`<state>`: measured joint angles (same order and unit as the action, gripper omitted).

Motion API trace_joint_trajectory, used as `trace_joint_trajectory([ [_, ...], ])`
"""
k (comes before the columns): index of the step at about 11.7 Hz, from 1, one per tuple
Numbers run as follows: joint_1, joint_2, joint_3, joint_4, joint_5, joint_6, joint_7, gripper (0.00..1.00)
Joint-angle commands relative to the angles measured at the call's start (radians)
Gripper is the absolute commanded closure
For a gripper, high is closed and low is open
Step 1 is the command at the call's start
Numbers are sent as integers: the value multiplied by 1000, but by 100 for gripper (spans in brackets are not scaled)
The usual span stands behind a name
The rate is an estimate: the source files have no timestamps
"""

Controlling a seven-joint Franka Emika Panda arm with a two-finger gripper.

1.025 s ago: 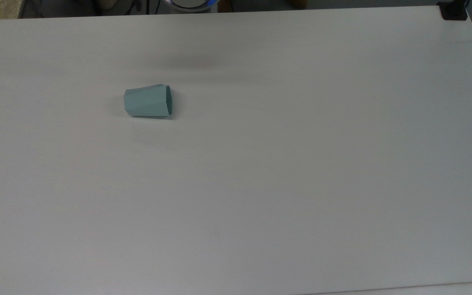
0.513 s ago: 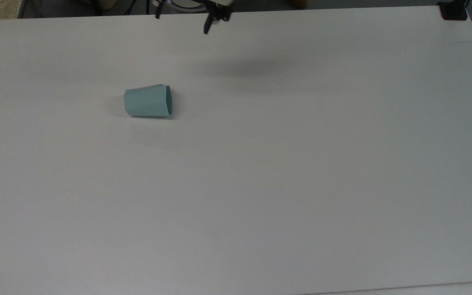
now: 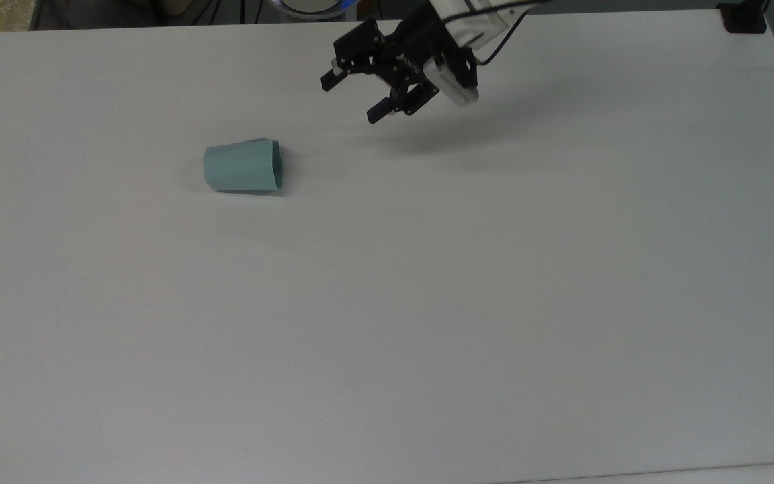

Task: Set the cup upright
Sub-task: 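Move the open gripper down toward the teal cup's open rim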

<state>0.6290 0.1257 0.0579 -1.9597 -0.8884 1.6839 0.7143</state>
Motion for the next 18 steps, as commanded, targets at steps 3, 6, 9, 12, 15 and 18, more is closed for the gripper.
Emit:
trace_joint_trajectory([
  [3,12,101,-4,-48,-173,-62,170,0],
  [6,-9,115,-4,-103,-205,-66,195,0],
  [9,-81,147,-4,-108,-213,-40,214,0],
  [12,-127,186,-4,-105,-241,-4,215,0],
  [15,-166,207,-4,-100,-274,5,215,0],
  [18,-192,207,-4,-103,-274,14,262,8],
])
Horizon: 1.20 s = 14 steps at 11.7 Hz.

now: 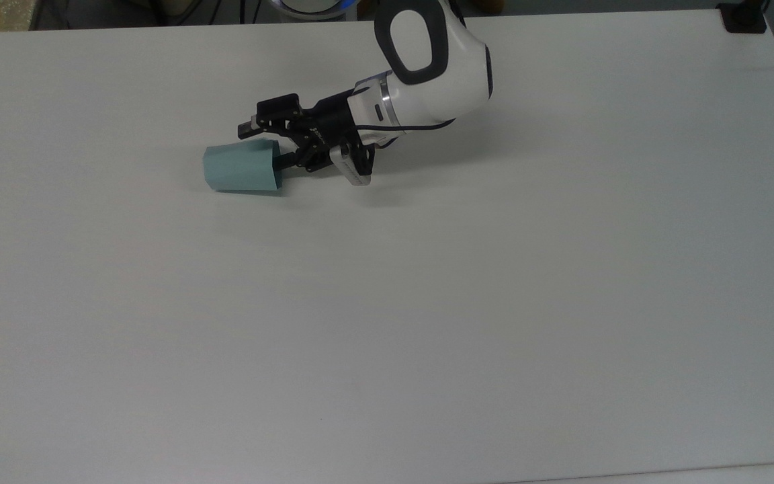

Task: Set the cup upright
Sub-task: 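Close the gripper on the rim wall of the lying cup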

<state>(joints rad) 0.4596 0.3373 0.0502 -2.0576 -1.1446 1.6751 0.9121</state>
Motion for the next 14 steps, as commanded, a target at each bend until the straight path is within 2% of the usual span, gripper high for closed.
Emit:
trace_joint_trajectory([
  [1,-28,-3,4,-9,-21,23,83,13],
  [5,-41,17,4,-16,-40,23,83,34],
  [6,-44,20,4,-21,-43,25,83,42],
  [7,-48,26,4,-25,-50,25,86,55],
  [9,-48,25,5,-26,-50,34,90,92],
  [10,-48,26,4,-26,-50,37,88,100],
  [14,-50,-12,4,-26,-47,38,79,100],
])
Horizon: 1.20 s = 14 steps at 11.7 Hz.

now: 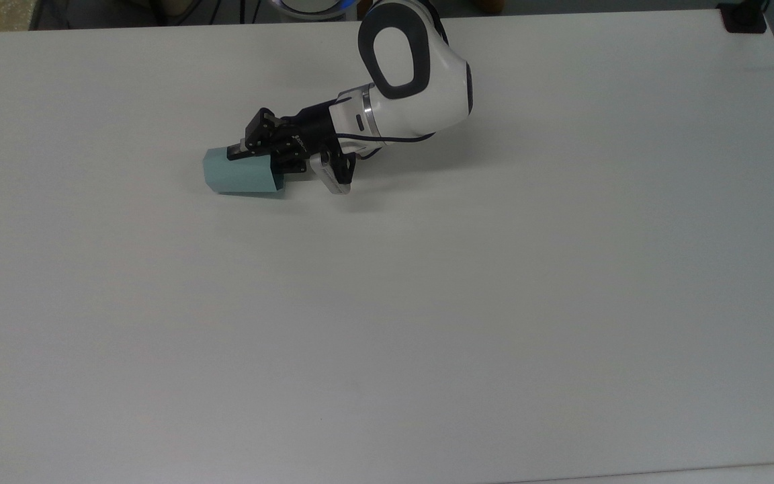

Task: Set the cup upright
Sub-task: 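Lift the cup by its rim and rotate it base-down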

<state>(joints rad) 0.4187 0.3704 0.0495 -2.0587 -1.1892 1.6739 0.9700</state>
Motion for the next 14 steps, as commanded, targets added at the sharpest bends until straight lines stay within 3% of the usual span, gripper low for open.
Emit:
trace_joint_trajectory([
  [1,-9,-66,6,-23,0,41,19,100],
  [3,-26,-157,0,-24,46,132,18,100],
  [5,-76,-285,-10,-24,198,269,-32,100],
  [9,-90,-384,-86,-24,590,417,-248,100],
  [12,-98,-424,-151,-43,970,452,-559,100],
  [14,-107,-452,-216,-55,1158,471,-687,100],
])
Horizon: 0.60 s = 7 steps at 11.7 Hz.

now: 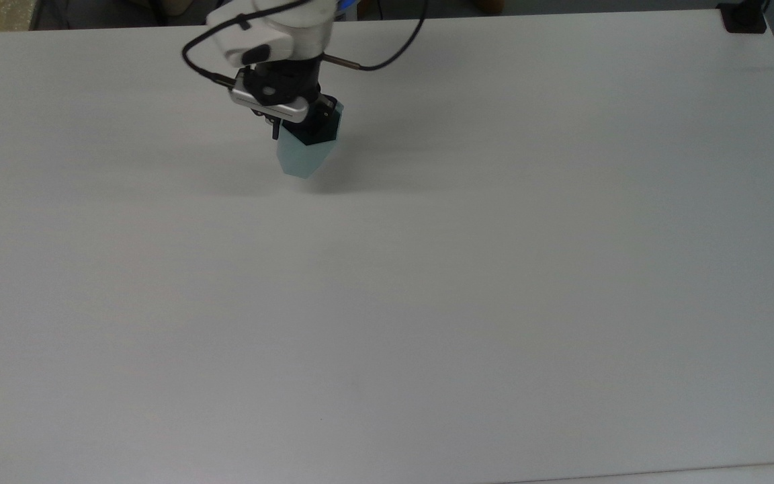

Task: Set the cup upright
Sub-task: 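Lift the cup by its rim and rotate it base-down, then lower the upright cup onto the table and open the gripper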

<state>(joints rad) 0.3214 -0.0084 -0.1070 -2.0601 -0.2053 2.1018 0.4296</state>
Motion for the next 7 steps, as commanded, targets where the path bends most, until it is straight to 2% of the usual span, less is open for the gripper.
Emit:
trace_joint_trajectory([
  [1,-10,-74,-75,-75,196,62,-164,100],
  [2,-21,-74,-97,-116,199,125,-164,100],
  [5,-24,-68,-117,-291,247,403,-164,100],
  [7,-22,-61,-117,-298,254,405,-164,100],
])
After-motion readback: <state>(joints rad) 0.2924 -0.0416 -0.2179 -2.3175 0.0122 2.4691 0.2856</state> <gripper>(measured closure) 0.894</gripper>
